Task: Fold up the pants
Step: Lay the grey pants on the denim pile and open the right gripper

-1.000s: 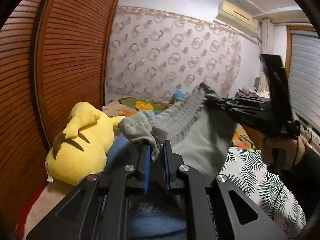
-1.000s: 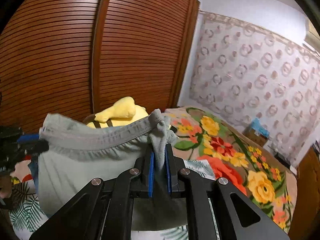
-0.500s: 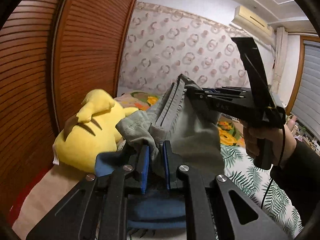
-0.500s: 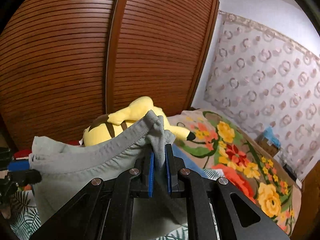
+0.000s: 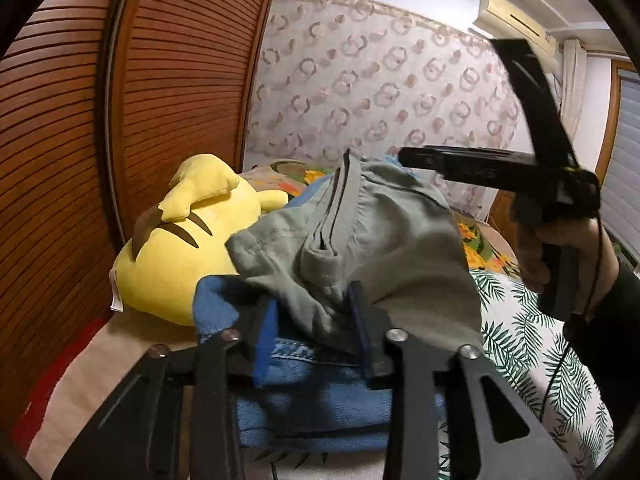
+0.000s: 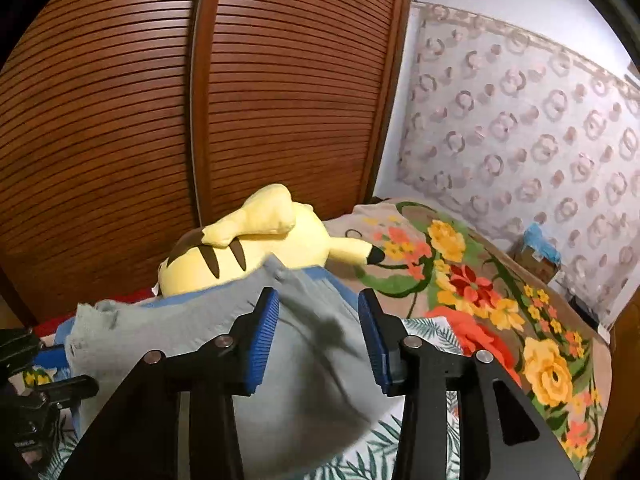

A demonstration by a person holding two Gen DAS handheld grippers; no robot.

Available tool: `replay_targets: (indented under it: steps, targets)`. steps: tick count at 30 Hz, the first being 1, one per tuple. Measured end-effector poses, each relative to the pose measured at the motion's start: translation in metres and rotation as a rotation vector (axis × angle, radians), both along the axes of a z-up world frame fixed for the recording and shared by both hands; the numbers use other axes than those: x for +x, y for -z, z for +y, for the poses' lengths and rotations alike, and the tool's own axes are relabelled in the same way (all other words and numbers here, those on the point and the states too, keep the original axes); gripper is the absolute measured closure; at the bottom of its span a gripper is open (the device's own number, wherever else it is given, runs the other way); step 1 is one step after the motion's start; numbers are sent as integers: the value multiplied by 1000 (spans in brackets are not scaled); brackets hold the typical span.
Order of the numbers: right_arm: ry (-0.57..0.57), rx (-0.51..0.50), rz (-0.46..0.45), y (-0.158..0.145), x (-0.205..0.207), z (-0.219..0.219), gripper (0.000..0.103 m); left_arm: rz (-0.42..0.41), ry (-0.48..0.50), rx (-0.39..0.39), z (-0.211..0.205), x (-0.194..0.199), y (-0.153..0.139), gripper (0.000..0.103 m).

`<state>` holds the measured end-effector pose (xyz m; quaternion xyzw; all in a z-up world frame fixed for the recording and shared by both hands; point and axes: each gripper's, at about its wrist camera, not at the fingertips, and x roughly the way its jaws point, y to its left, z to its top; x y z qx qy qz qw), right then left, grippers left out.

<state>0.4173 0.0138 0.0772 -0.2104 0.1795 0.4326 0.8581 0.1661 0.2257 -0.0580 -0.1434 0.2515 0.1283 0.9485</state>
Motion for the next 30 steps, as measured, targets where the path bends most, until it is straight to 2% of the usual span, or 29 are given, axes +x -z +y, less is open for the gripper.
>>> replay_targets:
  steps: [2, 8, 16, 21, 30]
  targets:
    - [-11, 2, 21, 2, -1, -11, 60, 1, 4, 5, 0, 0, 0, 55]
    - [-6, -10, 93, 16, 9, -34, 60, 23, 12, 22, -1, 3, 3, 46]
    - [96, -16, 135, 18, 40, -20, 60, 53, 23, 37, -3, 2, 2, 40]
    - [109, 5, 130, 16, 24, -22, 60, 53, 34, 54, -7, -3, -5, 27]
    - [135, 63, 128, 15, -30, -61, 60, 56, 97, 84, -34, -17, -10, 23]
